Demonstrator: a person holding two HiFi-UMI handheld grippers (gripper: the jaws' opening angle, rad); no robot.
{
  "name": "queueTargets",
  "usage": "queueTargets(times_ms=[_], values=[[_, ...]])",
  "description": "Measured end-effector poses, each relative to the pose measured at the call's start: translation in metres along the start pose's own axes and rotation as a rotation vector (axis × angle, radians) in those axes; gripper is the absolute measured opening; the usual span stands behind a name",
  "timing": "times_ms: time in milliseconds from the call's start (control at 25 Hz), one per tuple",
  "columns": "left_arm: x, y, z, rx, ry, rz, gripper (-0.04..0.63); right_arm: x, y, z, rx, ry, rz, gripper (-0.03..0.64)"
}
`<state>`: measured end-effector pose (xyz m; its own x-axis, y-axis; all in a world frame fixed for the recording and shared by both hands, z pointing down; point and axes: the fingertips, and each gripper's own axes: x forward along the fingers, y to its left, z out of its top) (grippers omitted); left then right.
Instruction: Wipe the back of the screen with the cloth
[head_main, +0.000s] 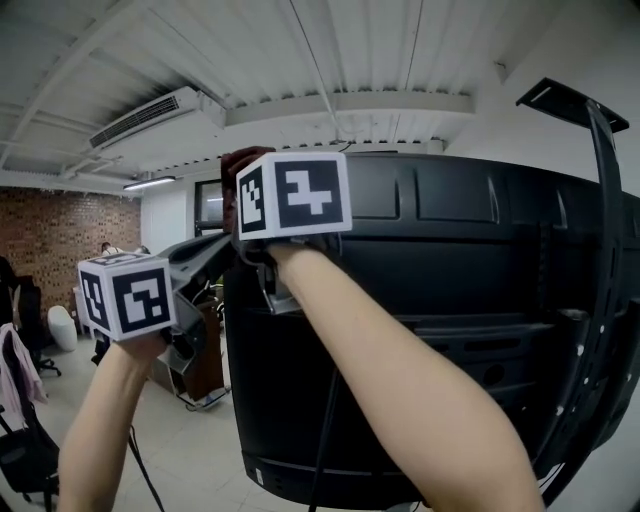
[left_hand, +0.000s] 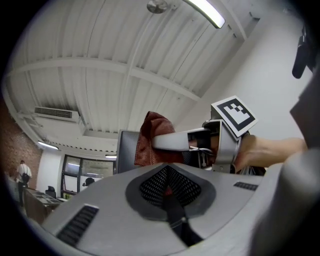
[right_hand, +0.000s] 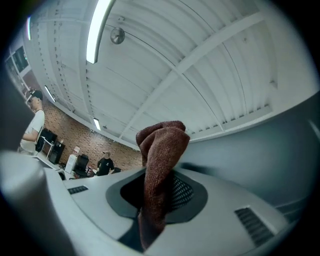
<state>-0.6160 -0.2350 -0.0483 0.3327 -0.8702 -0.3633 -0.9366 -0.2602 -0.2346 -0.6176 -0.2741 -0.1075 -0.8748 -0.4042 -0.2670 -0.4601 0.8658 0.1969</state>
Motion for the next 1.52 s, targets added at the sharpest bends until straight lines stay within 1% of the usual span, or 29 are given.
queueTargets(times_ms=[80, 200, 360, 480, 560, 640, 760, 840, 920, 1160, 1280, 1360, 1520], values=[[0.010, -0.014, 0.002, -0.002, -0.015, -0.024, 0.012, -0.015, -0.011, 0.003, -0.014, 0.000, -0.017, 0.069], [0.034, -0.049, 0.005, -0.027, -0.036, -0.109, 0.012, -0.044, -0.039, 0.008, -0.035, 0.003, -0.068, 0.069], [0.066, -0.100, 0.007, -0.034, -0.047, -0.190, 0.012, -0.097, -0.086, 0.017, -0.056, 0.003, -0.163, 0.069], [0.088, -0.139, 0.006, -0.069, -0.063, -0.274, 0.012, -0.140, -0.123, 0.020, -0.060, 0.006, -0.242, 0.069], [0.102, -0.161, 0.007, -0.079, -0.070, -0.315, 0.012, -0.167, -0.149, 0.023, -0.045, -0.003, -0.292, 0.069], [0.115, -0.180, 0.006, -0.084, -0.071, -0.342, 0.012, -0.194, -0.172, 0.024, -0.027, -0.011, -0.342, 0.069], [0.132, -0.206, 0.007, -0.080, -0.076, -0.386, 0.012, -0.233, -0.200, 0.026, -0.030, -0.013, -0.422, 0.069], [0.140, -0.217, 0.009, -0.059, -0.076, -0.395, 0.012, -0.253, -0.214, 0.029, -0.042, -0.011, -0.470, 0.069], [0.145, -0.222, 0.010, -0.039, -0.070, -0.395, 0.012, -0.265, -0.222, 0.029, -0.053, -0.001, -0.498, 0.069], [0.149, -0.224, 0.005, -0.068, -0.058, -0.407, 0.012, -0.268, -0.222, 0.029, -0.077, 0.026, -0.506, 0.069], [0.142, -0.220, 0.005, -0.068, -0.059, -0.407, 0.012, -0.265, -0.219, 0.028, -0.063, 0.018, -0.491, 0.069], [0.135, -0.212, 0.006, -0.064, -0.060, -0.392, 0.012, -0.257, -0.208, 0.028, -0.050, 0.003, -0.455, 0.069], [0.120, -0.190, 0.006, -0.039, -0.053, -0.346, 0.012, -0.221, -0.163, 0.024, -0.033, -0.035, -0.320, 0.069]])
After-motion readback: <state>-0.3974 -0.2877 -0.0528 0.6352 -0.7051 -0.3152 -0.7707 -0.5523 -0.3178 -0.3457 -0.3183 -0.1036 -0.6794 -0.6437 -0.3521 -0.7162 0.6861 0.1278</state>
